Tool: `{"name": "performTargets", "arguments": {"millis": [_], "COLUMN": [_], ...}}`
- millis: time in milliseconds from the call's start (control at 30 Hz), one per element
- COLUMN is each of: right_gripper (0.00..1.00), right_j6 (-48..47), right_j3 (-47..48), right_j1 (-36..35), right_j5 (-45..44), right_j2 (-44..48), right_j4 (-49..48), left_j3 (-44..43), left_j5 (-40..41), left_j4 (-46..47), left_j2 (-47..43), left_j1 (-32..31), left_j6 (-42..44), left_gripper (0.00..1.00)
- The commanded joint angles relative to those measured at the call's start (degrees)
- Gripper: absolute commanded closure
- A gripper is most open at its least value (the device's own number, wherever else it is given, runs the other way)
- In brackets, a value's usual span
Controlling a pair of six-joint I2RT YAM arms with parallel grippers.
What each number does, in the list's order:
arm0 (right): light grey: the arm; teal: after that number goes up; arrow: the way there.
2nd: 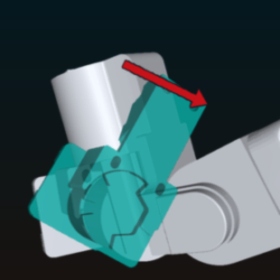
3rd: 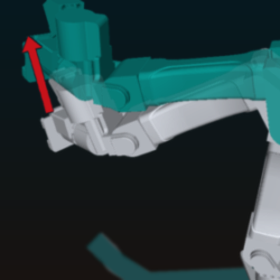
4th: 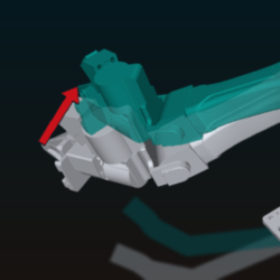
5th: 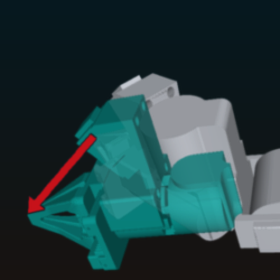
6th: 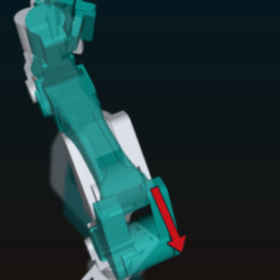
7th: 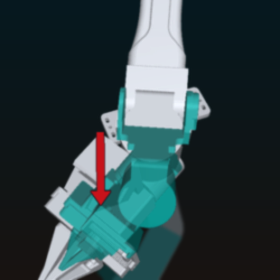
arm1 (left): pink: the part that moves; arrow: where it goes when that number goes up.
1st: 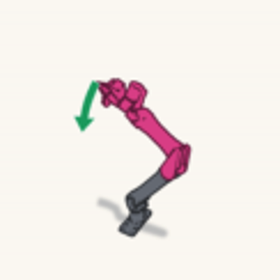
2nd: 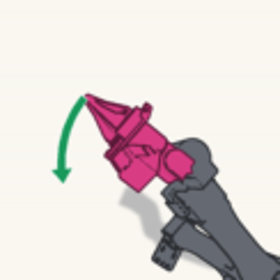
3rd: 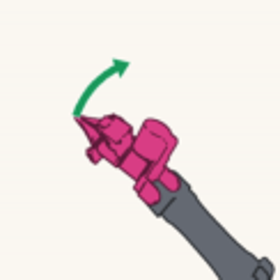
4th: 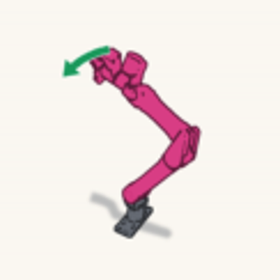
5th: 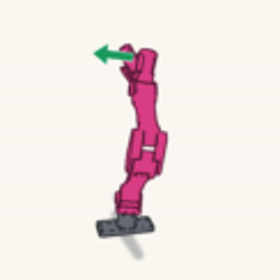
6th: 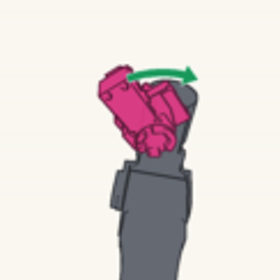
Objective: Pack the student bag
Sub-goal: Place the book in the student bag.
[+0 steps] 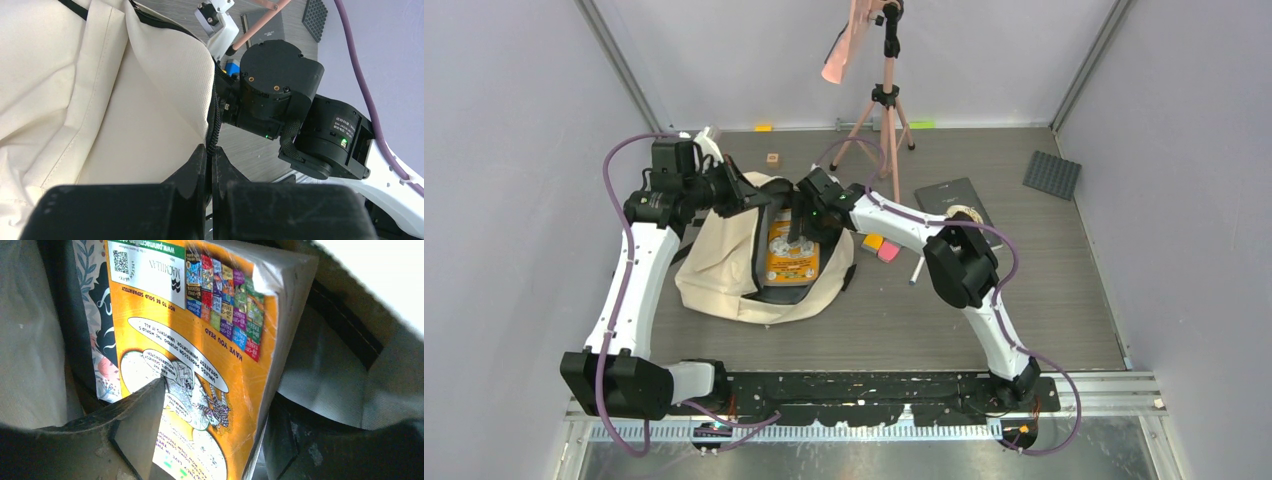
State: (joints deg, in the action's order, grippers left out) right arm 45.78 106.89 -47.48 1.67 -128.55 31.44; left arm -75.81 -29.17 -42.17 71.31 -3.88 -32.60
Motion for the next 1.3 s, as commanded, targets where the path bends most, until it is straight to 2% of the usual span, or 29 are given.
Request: {"name": "performTargets", "arguments": {"millis": [0,167,300,367,400,500,567,733,867,1000,1167,1267], "right_gripper": [0.29,0.26,0.30,0.27,0.25,0.12,0.08,0.07,0.11,0.23,0.31,0.39], "right_j6": [-0.6,0.1,-1.1,-3.1,-4.6,-7.9,-10.4,-11.8,-11.6,-10.8,-9.5,-8.8], "right_j3": [-0.1,4.0,9.7,9.5,9.1,5.6,3.0,-0.3,-0.5,0.8,3.8,5.9], "right_j1": [0.3,-0.3,-1.6,-1.9,-1.9,-1.9,-1.8,-1.6,-1.4,-1.4,-1.4,-1.4], "right_j5": [7.5,8.2,7.0,5.4,3.4,-3.0,-7.1,-10.0,-7.7,-3.0,2.6,5.5], "right_j2": [-1.2,-5.6,-8.4,-7.9,-6.5,-2.2,1.1,6.4,6.7,4.3,0.0,-1.8], "right_j4": [-0.5,-1.0,1.0,1.3,1.4,1.7,1.3,1.5,1.6,1.1,2.1,2.1], "left_j3": [-0.6,0.2,0.5,0.2,0.1,-0.2,-0.1,-0.5,-0.7,-0.8,-0.8,-0.9], "left_j5": [-1.9,-2.0,-2.2,-2.2,-2.0,-1.6,-1.5,-1.6,-1.7,-1.6,-1.4,-1.3], "left_j4": [2.2,3.1,3.8,3.4,3.3,3.0,3.0,3.1,3.2,3.0,2.5,2.4], "left_j2": [-2.3,-2.6,-2.5,-2.4,-2.4,-2.5,-2.4,-2.0,-1.7,-1.5,-1.7,-1.9], "left_j1": [0.1,0.1,0.1,0.2,0.1,0.1,0.1,0.2,0.2,0.1,0.1,0.1], "left_j6": [0.0,-0.8,-1.2,-0.9,-0.7,-0.3,-0.2,-0.2,-0.2,-0.1,0.1,0.2], "left_gripper": [1.00,1.00,1.00,1.00,1.00,1.00,1.00,1.00,1.00,1.00,1.00,1.00]}}
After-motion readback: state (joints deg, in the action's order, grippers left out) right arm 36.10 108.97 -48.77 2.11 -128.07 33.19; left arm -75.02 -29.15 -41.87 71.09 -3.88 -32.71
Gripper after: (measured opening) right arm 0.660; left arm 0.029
